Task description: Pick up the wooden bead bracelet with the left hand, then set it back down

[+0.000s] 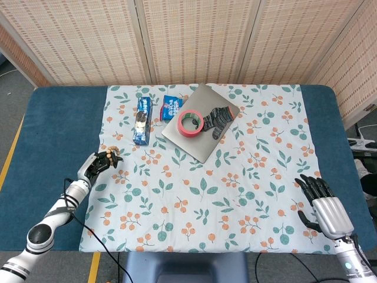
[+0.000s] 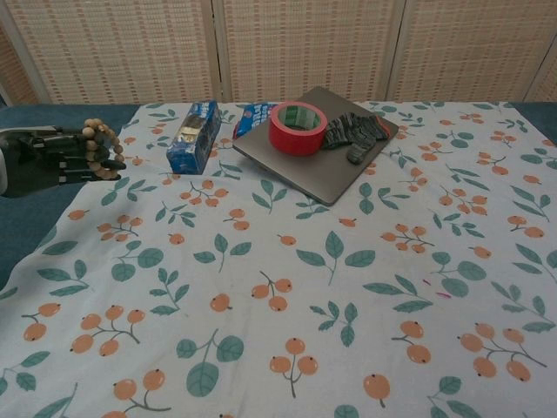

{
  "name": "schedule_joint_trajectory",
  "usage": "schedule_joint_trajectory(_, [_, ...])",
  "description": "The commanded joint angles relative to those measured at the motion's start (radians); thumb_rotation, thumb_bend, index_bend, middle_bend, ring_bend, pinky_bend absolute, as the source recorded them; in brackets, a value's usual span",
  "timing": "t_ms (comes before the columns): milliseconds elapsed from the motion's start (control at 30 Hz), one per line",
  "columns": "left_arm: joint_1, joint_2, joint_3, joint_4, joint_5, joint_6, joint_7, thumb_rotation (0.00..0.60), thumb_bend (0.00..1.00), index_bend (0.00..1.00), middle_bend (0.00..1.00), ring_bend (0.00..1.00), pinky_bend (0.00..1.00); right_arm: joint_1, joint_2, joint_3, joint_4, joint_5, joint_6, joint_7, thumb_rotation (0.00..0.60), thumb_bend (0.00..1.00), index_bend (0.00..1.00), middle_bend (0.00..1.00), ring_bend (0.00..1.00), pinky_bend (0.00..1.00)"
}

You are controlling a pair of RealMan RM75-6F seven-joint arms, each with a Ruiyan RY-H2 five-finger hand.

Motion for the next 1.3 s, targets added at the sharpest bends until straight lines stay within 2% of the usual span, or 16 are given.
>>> schedule_joint_trajectory(33, [0.051, -0.030, 0.040, -0.036, 0.226, 0.154, 0.113, 0.600, 1.00, 0.61, 0.67, 0.31, 0.18, 0.000, 0.000, 0.000, 0.000, 0.001, -0.001, 0.000, 0.600, 0.31, 0.00, 0.00, 0.00, 0.00])
schedule_joint_trajectory(200, [0.069, -0.014, 0.142, -0.025, 0.440, 0.280, 0.051, 0.600, 1.00, 0.61, 0.67, 0.31, 0.17, 0.001, -0.001, -0.003, -0.003, -0.003, -0.005, -0.001, 0.600, 0.31, 0.00, 0.00, 0.00, 0.00])
schedule_joint_trajectory(300, [0.057, 0.016, 0.252, 0.003, 0.581, 0.392, -0.044, 0.600, 1.00, 0.61, 0.66, 0.31, 0.17, 0.001, 0.000, -0.004, -0.006, -0.006, -0.004, -0.001, 0.600, 0.31, 0.00, 0.00, 0.00, 0.00])
schedule_joint_trajectory(433, [0.009, 0.057, 0.453, 0.101, 0.770, 0.592, -0.191, 0.600, 1.00, 0.60, 0.66, 0.31, 0.17, 0.001, 0.000, -0.005, -0.006, -0.007, -0.004, 0.000, 0.600, 0.31, 0.00, 0.00, 0.00, 0.00])
schedule_joint_trajectory(533, [-0.034, 0.062, 0.570, 0.191, 0.838, 0.707, -0.262, 0.600, 1.00, 0.58, 0.63, 0.30, 0.17, 0.001, 0.001, -0.006, -0.006, -0.009, -0.004, 0.002, 0.600, 0.31, 0.00, 0.00, 0.00, 0.00])
schedule_joint_trajectory(567, [-0.046, 0.058, 0.595, 0.218, 0.846, 0.735, -0.270, 0.600, 0.99, 0.57, 0.61, 0.29, 0.17, 0.001, 0.001, -0.006, -0.006, -0.009, -0.004, 0.003, 0.600, 0.31, 0.00, 0.00, 0.00, 0.00])
schedule_joint_trajectory(633, [-0.071, 0.048, 0.643, 0.270, 0.849, 0.782, -0.274, 0.600, 0.93, 0.50, 0.54, 0.26, 0.17, 0.001, 0.003, -0.006, -0.006, -0.009, -0.001, 0.006, 0.600, 0.31, 0.00, 0.00, 0.00, 0.00])
schedule_joint_trajectory(667, [-0.080, 0.044, 0.659, 0.286, 0.845, 0.796, -0.272, 0.600, 0.88, 0.46, 0.51, 0.25, 0.17, 0.000, 0.004, -0.005, -0.006, -0.009, 0.000, 0.007, 0.600, 0.31, 0.00, 0.00, 0.00, 0.00])
schedule_joint_trajectory(800, [-0.107, 0.036, 0.716, 0.320, 0.811, 0.841, -0.259, 0.600, 0.60, 0.23, 0.28, 0.12, 0.17, 0.000, 0.006, -0.005, -0.005, -0.008, 0.001, 0.012, 0.600, 0.31, 0.00, 0.00, 0.00, 0.00])
schedule_joint_trajectory(900, [-0.124, 0.038, 0.751, 0.323, 0.775, 0.867, -0.246, 0.600, 0.49, 0.13, 0.18, 0.05, 0.16, 0.000, 0.007, -0.005, -0.005, -0.009, 0.001, 0.013, 0.600, 0.31, 0.00, 0.00, 0.00, 0.00])
schedule_joint_trajectory(1100, [-0.143, 0.066, 0.803, 0.285, 0.722, 0.903, -0.254, 0.600, 0.44, 0.10, 0.13, 0.02, 0.16, -0.001, 0.007, -0.004, -0.005, -0.008, 0.002, 0.012, 0.600, 0.31, 0.00, 0.00, 0.00, 0.00])
schedule_joint_trajectory(1233, [-0.146, 0.100, 0.814, 0.233, 0.697, 0.982, -0.263, 0.600, 0.44, 0.09, 0.12, 0.02, 0.15, -0.003, 0.005, -0.002, -0.004, -0.010, 0.009, 0.004, 0.600, 0.31, 0.00, 0.00, 0.00, 0.00])
schedule_joint_trajectory(1300, [-0.141, 0.126, 0.821, 0.214, 0.708, 1.037, -0.230, 0.600, 0.44, 0.09, 0.11, 0.01, 0.15, -0.005, 0.002, 0.000, -0.003, -0.010, 0.017, -0.004, 0.600, 0.31, 0.00, 0.00, 0.00, 0.00])
